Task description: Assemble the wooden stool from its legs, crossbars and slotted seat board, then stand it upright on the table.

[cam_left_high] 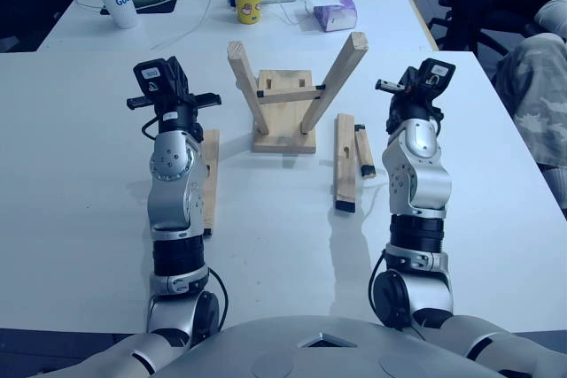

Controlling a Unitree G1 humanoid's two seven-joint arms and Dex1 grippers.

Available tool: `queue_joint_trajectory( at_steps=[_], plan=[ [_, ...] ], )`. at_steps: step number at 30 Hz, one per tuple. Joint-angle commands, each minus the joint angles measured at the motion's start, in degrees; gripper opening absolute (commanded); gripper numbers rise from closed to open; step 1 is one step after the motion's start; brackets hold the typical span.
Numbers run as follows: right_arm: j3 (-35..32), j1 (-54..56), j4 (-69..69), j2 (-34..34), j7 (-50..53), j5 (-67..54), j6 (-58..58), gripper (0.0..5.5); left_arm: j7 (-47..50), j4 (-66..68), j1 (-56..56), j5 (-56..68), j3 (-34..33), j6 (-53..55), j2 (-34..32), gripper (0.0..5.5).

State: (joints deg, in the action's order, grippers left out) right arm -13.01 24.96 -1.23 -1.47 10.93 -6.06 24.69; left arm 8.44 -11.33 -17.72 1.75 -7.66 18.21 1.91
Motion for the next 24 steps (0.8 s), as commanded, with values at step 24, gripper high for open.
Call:
queue_joint_trajectory(
  at_steps=[24],
  plan=[
    [17.76,-5.15,-7.23,1.02,-14.42,-0.90,5.74,0.00,-10.00,-2.76,-0.46,2.96,13.92,13.64,2.09,0.01]
  ],
)
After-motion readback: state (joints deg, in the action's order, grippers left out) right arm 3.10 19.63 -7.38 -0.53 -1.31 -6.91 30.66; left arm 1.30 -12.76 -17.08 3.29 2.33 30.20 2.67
